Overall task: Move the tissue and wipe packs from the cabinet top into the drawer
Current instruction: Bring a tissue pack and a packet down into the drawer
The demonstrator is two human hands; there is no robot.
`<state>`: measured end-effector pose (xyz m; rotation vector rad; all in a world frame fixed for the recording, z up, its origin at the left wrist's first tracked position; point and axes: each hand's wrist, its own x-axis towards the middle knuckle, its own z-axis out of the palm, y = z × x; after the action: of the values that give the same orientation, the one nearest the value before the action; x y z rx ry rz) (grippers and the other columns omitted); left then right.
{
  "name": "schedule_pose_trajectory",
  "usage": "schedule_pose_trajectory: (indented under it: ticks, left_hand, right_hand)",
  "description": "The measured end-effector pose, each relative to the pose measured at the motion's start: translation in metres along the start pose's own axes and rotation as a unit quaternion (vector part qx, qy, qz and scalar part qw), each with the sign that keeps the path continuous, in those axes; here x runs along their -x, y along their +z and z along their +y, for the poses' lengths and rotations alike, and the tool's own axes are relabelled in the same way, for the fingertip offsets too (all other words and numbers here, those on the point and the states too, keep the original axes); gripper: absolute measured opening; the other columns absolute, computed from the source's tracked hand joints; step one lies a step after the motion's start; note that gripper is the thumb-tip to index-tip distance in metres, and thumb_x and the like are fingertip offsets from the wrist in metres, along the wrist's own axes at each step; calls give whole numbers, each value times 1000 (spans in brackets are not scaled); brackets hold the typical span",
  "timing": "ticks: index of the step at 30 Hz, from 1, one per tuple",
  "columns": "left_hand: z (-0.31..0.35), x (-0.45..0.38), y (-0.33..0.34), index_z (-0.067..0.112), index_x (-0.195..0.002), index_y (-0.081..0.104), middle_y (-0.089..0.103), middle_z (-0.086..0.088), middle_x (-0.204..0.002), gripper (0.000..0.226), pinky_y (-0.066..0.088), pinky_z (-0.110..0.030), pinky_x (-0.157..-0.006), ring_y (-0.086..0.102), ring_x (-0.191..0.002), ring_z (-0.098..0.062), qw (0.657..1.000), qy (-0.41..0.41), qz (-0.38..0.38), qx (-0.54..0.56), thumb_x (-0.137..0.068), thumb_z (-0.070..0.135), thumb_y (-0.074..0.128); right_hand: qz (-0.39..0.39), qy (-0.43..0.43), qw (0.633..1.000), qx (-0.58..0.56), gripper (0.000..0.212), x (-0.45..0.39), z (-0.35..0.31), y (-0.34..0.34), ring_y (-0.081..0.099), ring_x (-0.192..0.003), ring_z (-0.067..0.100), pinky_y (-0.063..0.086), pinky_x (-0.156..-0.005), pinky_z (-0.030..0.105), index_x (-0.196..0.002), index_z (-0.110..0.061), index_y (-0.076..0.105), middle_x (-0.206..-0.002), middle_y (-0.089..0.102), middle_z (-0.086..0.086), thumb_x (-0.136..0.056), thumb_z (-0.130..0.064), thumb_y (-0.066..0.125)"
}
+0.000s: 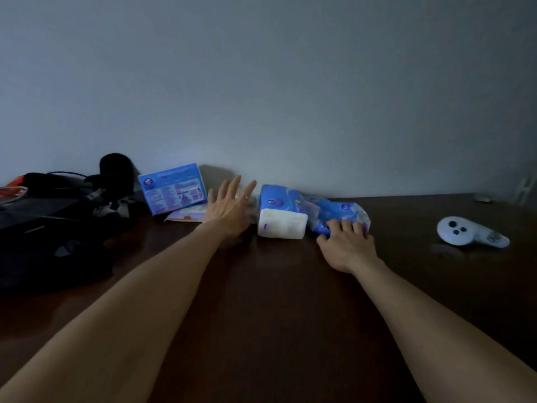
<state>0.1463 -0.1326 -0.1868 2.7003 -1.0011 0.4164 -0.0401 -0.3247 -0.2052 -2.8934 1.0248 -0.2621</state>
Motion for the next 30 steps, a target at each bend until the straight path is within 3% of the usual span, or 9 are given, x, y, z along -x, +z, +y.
schedule_pose_trajectory:
  ticks: [3, 6, 10, 13, 17, 20, 22, 26, 30]
  left_hand:
    - [3, -13, 5, 29, -155, 27, 27, -13, -159, 67, 31, -51, -112, 33, -144, -37, 996, -31, -78, 39, -96, 47, 55]
    - [9, 8, 9, 13, -142, 41, 43, -19, -137, 50, 44, -48, -96, 53, -122, -41, 999, -18, -35, 24, -98, 33, 56]
    - [14, 61, -25, 12, -142, 42, 40, -17, -137, 42, 43, -46, -98, 46, -122, -37, 998, 46, -28, -41, -103, 26, 50]
    - [11, 117, -45, 24, -142, 47, 36, -16, -141, 39, 42, -48, -104, 40, -124, -37, 996, 61, -44, -44, -103, 25, 49]
    - [14, 195, -76, 19, -131, 46, 42, -13, -137, 51, 43, -46, -99, 46, -124, -36, 997, 0, -55, 63, -93, 48, 63]
    - [20, 258, -97, 18, -120, 47, 55, -8, -116, 56, 42, -41, -87, 53, -115, -34, 997, 2, -21, 75, -86, 58, 67]
    - [24, 303, -105, 17, -116, 46, 58, -5, -100, 58, 39, -38, -79, 57, -110, -34, 996, -3, 6, 89, -83, 61, 67]
    - [37, 396, -99, 13, -129, 51, 65, -10, -120, 60, 47, -43, -88, 56, -107, -38, 983, 21, 137, 123, -87, 52, 68]
    - [44, 486, -58, 18, -149, 43, 56, -6, -140, 62, 43, -41, -97, 52, -115, -29, 969, 47, 210, 118, -96, 46, 60]
  right_hand:
    - [-2, 3, 1000, 1, 59, -2, 1, 0, 24, -146, 32, 27, -114, 56, -153, -26, 29, -158, 29, 11, -100, -53, 32]
    - [32, 4, 998, 49, 52, 7, -7, -5, 33, -142, 31, 31, -113, 52, -148, -21, 37, -153, 39, 11, -102, -46, 34]
    - [59, -43, 992, 106, 42, 35, -20, -20, 48, -131, 30, 39, -106, 45, -140, -14, 48, -142, 52, 11, -103, -29, 37]
    - [62, -73, 989, 115, 39, 73, -23, -30, 54, -125, 29, 42, -104, 42, -137, -14, 51, -137, 57, 11, -101, -23, 40]
    - [43, -88, 991, 91, 31, 145, -29, -44, 62, -107, 26, 43, -76, 36, -130, -16, 54, -122, 63, 8, -101, -27, 50]
    - [68, -138, 988, 29, 18, 210, -33, -49, 64, -97, 28, 41, -69, 36, -110, -17, 57, -110, 67, 9, -100, -30, 50]
    - [163, -205, 964, -39, 15, 260, -35, -38, 67, -82, 28, 38, -62, 33, -93, -18, 55, -93, 70, 6, -98, -32, 54]
    - [345, -252, 889, -166, 16, 365, -35, 13, 63, -62, 16, 25, -58, 26, -87, -18, 59, -75, 66, -4, -95, -29, 66]
    - [269, -239, 889, -283, 10, 444, -22, 94, 65, -61, 12, 43, -51, 25, -99, -20, 57, -78, 67, -6, -101, -30, 60]
